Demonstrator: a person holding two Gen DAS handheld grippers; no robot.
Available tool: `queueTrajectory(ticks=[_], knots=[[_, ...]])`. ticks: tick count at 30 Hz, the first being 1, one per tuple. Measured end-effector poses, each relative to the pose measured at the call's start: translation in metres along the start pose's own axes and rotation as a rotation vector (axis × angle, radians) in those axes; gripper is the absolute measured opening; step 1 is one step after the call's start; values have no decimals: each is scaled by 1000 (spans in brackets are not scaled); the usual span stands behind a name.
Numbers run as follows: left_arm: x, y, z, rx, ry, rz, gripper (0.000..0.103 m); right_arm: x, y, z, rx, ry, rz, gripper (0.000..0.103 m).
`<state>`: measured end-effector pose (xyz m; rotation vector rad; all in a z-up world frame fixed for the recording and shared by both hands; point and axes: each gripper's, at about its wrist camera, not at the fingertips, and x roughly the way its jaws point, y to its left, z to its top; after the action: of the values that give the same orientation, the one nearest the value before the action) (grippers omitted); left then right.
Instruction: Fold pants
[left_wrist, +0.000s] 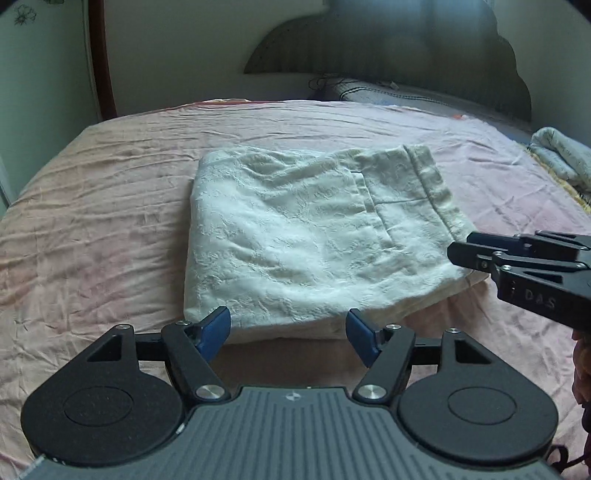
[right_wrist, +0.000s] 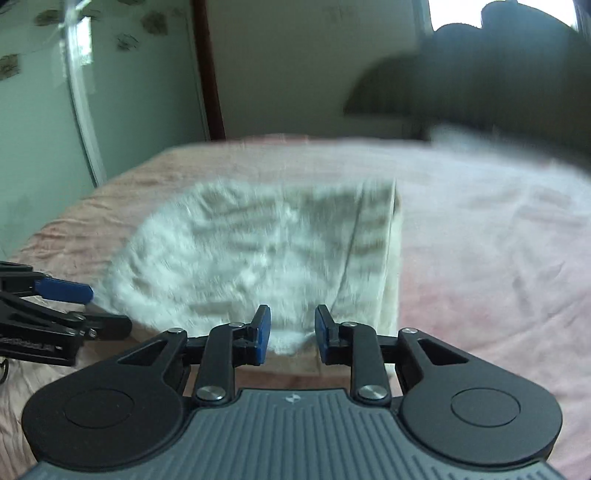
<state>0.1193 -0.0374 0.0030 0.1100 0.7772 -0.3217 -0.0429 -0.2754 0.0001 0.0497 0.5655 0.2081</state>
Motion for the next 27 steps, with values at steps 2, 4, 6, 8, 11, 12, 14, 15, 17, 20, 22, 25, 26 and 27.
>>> queueTrajectory(ticks=[2,4,6,8,11,12,14,15,17,20,22,25,26,27], knots=[[-2,0,0,-30,-2,-9,72,2,4,0,-38,12,-17,31],[-5,0,-1,-47,-5,-19,72,15,-3,-4,-34,65,-40,30],[-5,-1,0,-44,2,-19,73,20,-13,-10,-4,73,-48,30],[-3,-1,-1,-37,10,-4,73,15,-17,-8,52,65,-33,31],[-3,0,-2,-48,18,10,73,2,-12,-6,67,57,-47,32],[-5,0,-3,-52,13,10,73,-5,-9,-6,75,52,-41,36],[-10,0,-5,-55,10,13,73,-19,-4,-11,111,36,-6,53],[-12,0,-7,-56,10,15,74,-25,-1,-14,128,34,10,69],[-16,0,-13,-69,11,29,77,-37,6,-22,145,34,36,73],[-21,3,-26,-91,19,51,85,-45,22,-33,153,65,47,77],[-24,7,-37,-99,22,67,87,-49,33,-41,159,81,46,86],[-24,12,-55,-110,25,95,97,-50,48,-52,148,88,34,93],[-23,14,-60,-118,25,108,97,-47,52,-55,143,94,23,94],[-21,15,-65,-125,26,118,97,-44,55,-57,134,103,12,94]])
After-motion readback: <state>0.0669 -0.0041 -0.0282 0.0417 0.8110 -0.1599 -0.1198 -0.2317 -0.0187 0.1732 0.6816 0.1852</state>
